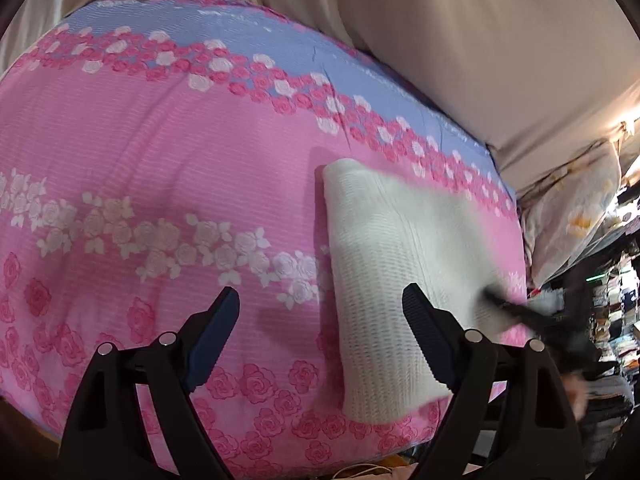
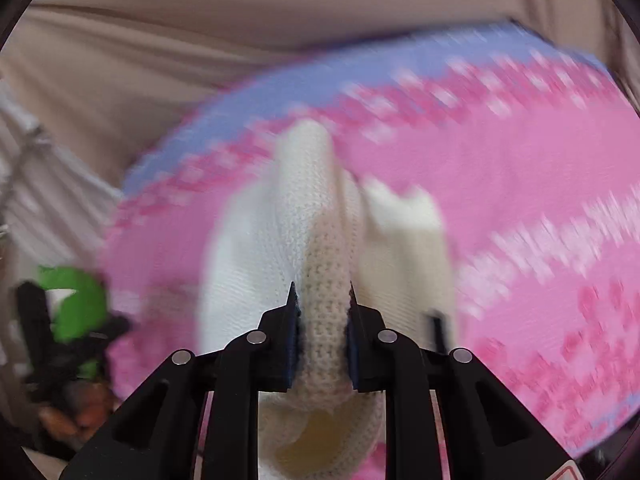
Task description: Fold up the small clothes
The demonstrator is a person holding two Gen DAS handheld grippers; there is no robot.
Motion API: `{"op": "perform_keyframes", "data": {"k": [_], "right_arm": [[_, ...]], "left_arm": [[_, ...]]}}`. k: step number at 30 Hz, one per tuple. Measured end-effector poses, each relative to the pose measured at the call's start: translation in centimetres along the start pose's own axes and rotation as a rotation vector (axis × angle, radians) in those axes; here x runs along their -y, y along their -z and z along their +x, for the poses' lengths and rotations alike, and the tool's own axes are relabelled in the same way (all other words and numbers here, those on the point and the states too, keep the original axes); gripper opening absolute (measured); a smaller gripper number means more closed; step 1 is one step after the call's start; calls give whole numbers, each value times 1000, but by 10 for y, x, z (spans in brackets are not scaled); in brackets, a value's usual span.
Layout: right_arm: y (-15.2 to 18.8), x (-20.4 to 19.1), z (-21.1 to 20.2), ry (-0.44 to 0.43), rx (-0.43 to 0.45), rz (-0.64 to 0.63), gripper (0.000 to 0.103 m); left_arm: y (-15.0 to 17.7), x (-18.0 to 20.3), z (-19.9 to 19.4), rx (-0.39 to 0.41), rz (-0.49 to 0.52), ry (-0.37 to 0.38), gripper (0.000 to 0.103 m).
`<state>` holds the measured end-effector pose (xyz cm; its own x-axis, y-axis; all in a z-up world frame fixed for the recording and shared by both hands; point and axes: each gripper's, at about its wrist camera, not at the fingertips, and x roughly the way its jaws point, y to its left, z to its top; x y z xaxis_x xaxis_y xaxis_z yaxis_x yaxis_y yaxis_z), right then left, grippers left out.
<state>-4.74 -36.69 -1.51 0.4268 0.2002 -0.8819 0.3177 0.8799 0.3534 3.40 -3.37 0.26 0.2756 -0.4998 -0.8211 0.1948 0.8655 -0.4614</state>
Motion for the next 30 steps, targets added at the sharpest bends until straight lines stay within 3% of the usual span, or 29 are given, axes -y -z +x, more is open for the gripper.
{"op": "perform_keyframes", "data": {"k": [2,6,11,13,14,18,20,21,22,24,26,28,29,30], "right_arm": [[18,41,43,76,-92,87,18],[29,61,46,-33,-57,220,22],[31,40,8,-19,-22,124,34],[43,42,-5,-28,-19,124,51],[48,49,-9,-40,-30,131,54],[72,52,6,-94,-110,135,57],[81,47,19,-66,-131,103,48],[84,44,21,-59,-130,92,11],[85,43,18,-80,-124,101,10],[80,45,-10,-173,-12,152,9],[78,55,-29,-157,53,178,9],[82,74,-14,-113,-3,189,10],[91,89,14,-62,-108,193,10],[96,95,26,-40,-153,201,11]], "left_arm": [[0,7,2,3,17,-10,82],[-1,26,5,14,69,-19,84],[1,49,15,-8,131,-13,86],[2,55,21,-21,149,-11,86],[3,57,25,-30,150,-11,86],[4,60,41,-80,120,0,86],[5,60,46,-98,102,1,86],[6,61,48,-105,99,-3,86],[7,63,48,-107,104,-2,86],[12,67,50,-112,129,-4,86],[17,72,57,-130,162,-28,86],[25,78,68,-169,203,-50,86],[28,79,71,-189,218,-58,86],[32,81,74,-208,235,-69,86]]}}
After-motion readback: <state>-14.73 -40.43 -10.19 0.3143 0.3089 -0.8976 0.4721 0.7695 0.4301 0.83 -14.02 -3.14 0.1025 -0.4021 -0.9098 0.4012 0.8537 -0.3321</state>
